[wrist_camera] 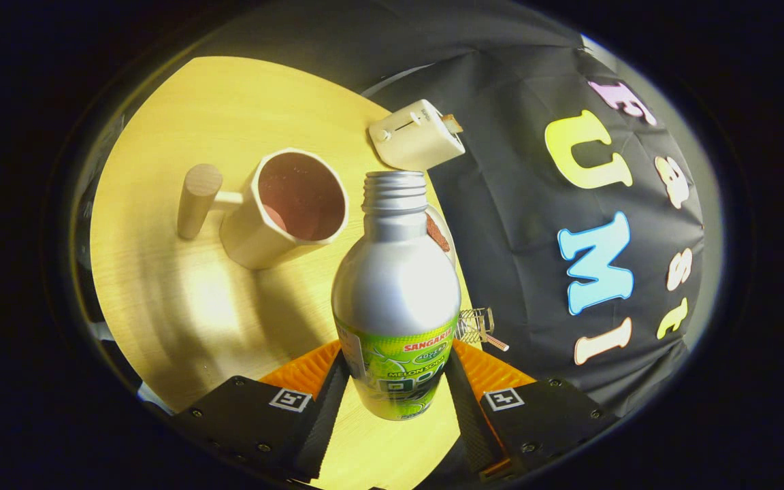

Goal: Take the bottle from table, then pour the juice into the cup, finally place the bottle on the coaster

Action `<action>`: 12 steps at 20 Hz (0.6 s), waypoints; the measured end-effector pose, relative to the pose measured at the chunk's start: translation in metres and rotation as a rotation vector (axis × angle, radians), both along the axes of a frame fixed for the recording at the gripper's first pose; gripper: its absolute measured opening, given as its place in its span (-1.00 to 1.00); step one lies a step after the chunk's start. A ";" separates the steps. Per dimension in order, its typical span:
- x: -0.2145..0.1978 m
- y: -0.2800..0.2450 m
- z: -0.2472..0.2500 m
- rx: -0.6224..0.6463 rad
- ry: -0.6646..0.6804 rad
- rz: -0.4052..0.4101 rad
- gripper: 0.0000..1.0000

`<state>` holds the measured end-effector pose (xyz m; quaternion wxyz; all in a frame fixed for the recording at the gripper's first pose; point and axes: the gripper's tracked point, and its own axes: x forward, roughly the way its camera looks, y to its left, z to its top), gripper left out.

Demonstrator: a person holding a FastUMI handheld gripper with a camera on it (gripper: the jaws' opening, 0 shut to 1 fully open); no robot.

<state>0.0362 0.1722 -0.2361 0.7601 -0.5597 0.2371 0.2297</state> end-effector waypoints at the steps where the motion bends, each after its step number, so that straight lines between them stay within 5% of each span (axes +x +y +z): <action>1: 0.001 0.001 0.000 -0.013 0.004 0.000 0.55; 12: 0.003 0.005 0.006 -0.233 0.006 0.036 0.54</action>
